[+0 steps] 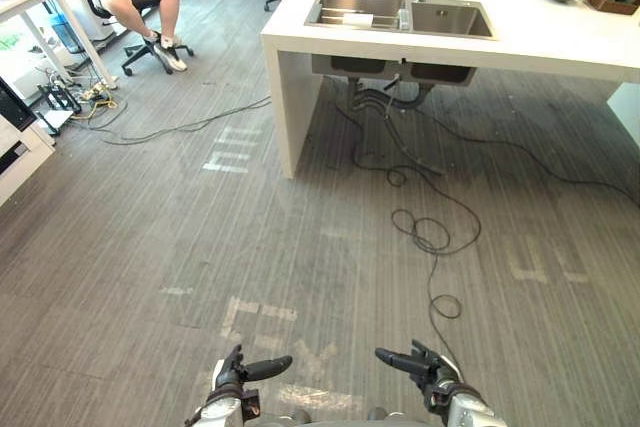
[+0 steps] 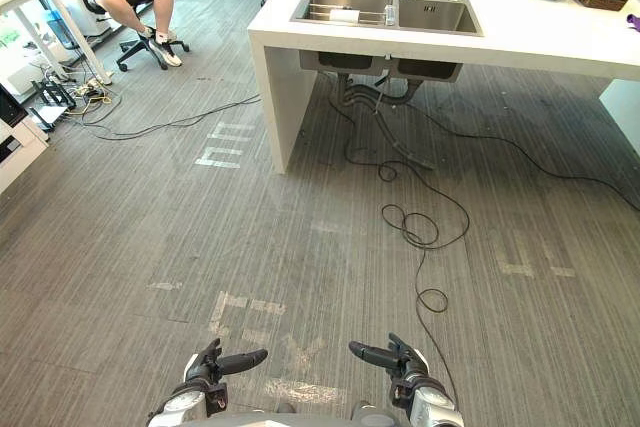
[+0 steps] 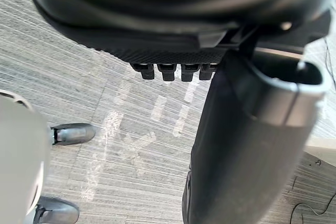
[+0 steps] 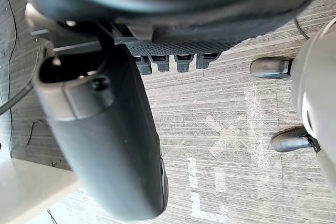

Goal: Walk over to the sink, pick up the cup, carry it to the dishwasher, place the cup inside the dishwasher, then close the dishwasher door

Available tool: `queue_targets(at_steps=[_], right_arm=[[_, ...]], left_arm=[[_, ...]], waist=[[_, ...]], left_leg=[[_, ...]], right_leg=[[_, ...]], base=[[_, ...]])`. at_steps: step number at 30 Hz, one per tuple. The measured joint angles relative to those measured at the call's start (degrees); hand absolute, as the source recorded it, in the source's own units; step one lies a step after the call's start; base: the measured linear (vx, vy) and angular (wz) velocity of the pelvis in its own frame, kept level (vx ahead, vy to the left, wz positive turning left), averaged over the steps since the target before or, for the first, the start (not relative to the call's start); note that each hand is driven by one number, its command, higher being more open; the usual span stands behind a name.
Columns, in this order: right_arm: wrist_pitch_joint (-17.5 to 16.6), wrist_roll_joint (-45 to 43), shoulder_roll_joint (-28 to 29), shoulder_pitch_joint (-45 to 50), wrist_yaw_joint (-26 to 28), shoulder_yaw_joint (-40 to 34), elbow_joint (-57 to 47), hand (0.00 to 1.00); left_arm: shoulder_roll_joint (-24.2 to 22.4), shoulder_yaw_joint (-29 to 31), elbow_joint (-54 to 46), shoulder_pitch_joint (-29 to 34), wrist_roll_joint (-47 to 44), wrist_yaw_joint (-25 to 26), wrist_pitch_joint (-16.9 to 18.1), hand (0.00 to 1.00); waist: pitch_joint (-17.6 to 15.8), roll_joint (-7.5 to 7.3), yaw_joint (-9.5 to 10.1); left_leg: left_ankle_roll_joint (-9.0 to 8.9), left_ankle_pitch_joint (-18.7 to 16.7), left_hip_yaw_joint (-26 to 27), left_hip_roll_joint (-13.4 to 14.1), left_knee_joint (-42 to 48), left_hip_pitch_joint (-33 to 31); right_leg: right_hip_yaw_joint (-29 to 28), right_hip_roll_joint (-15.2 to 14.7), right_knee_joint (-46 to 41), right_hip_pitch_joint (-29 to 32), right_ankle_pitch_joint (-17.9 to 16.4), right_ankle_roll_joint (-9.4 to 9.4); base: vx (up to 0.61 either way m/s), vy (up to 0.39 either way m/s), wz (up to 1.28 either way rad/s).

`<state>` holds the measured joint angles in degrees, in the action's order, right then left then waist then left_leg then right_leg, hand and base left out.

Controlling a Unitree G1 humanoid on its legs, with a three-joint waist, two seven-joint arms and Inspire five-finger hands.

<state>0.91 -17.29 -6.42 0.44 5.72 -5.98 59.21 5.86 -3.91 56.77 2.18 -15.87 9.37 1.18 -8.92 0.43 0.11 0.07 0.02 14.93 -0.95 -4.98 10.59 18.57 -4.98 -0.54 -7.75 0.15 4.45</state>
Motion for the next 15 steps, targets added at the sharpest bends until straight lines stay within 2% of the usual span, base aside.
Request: queue_targets(at_steps=[3,6,7,8,9,10,11,12,13,15], right_arm=[[0.08,-3.86,0.62,0.28,0.10,-0.55,0.45,1.00],[0.69,-6.28,1.69,0.95,0.98,-1.46,1.07,1.00],[0.13,-6.29,1.30,0.66,1.42,-1.68,0.99,1.00],[-0.40,-6.24,1.26,0.12,1.44,-2.55,0.99,1.00],[-0.62,-6.28,1.29,-0.09,1.38,-2.57,0.99,1.00],[-1.01,-6.75,1.37,-0.19,1.29,-2.53,0.99,1.00],[-1.08,-7.92,1.42,-0.24,1.09,-2.49,0.98,1.00],[-0.87,-9.59,1.45,-0.37,0.46,-1.72,0.36,1.00],[-0.79,-9.99,1.45,-0.37,0.35,-1.34,0.06,1.00],[0.29,-10.97,1.52,-0.59,-0.07,-0.21,-2.37,1.00]], left_arm=[[0.01,0.02,0.95,0.59,-0.66,-0.94,0.14,1.00],[0.48,0.03,2.31,1.37,-5.87,-3.89,0.62,1.00],[0.64,0.05,2.42,1.90,-7.17,-5.28,0.78,1.00],[0.91,0.11,2.52,1.75,-7.78,-5.89,0.89,1.00],[1.25,0.16,2.51,1.58,-7.85,-5.95,0.93,1.00],[1.99,0.05,2.52,1.49,-8.25,-5.93,0.95,1.00],[2.04,0.09,2.51,1.48,-8.80,-5.92,0.95,1.00],[2.16,0.10,1.88,1.14,-8.82,-5.90,0.83,1.00],[2.20,0.10,1.60,1.04,-8.80,-5.90,0.73,1.00],[2.34,0.11,-1.60,-0.40,-8.78,-5.46,-0.84,1.00]], waist=[[0.24,-0.25,0.04],[0.31,-0.27,0.10],[0.26,-0.18,0.13],[-0.28,-1.01,0.41],[-0.78,-1.44,0.54],[-1.26,-2.22,0.51],[-1.39,-2.48,0.39],[-1.40,-2.44,0.24],[-1.40,-2.43,0.18],[-1.78,-2.34,-0.61]], left_leg=[[0.77,-0.12,0.54,-0.09,-0.19,-0.04],[3.10,-1.17,1.11,-0.05,-0.13,0.72],[3.54,-1.50,1.43,0.31,0.31,1.49],[3.73,-2.08,1.21,0.18,1.56,2.58],[3.99,-2.79,0.97,-0.06,2.08,3.58],[5.09,-3.30,0.06,-0.36,2.63,5.94],[5.28,-3.81,-0.45,-0.14,3.07,7.20],[5.18,-4.83,-1.02,0.64,4.24,7.56],[5.10,-4.96,-1.11,0.75,4.38,7.46],[4.58,-5.36,-2.23,1.28,4.82,6.41]], right_leg=[[-0.37,-0.37,-2.02,1.10,-0.78,-0.48],[0.39,-2.16,-11.31,4.64,-3.36,1.45],[0.74,-3.39,-19.15,7.59,-3.53,1.22],[1.77,-5.98,-29.19,10.70,-3.40,0.50],[2.30,-7.42,-33.67,11.77,-2.81,-0.32],[2.61,-9.50,-40.24,13.12,-2.02,-0.46],[2.28,-9.62,-42.28,13.21,-3.49,0.15],[1.84,-8.87,-40.87,14.50,-5.15,0.78],[1.77,-8.59,-39.94,14.96,-5.14,0.81],[0.96,-6.01,-29.29,18.16,-4.53,1.08]], base=[[-0.06,0.017,-0.07],[-0.02,0.049,-0.07],[-0.01,0.095,-0.02],[0.00,0.085,0.02],[0.03,0.074,0.17],[0.05,0.050,0.23],[0.09,0.068,0.34],[0.07,0.043,0.25],[0.08,0.042,0.23],[0.15,0.000,0.19]])
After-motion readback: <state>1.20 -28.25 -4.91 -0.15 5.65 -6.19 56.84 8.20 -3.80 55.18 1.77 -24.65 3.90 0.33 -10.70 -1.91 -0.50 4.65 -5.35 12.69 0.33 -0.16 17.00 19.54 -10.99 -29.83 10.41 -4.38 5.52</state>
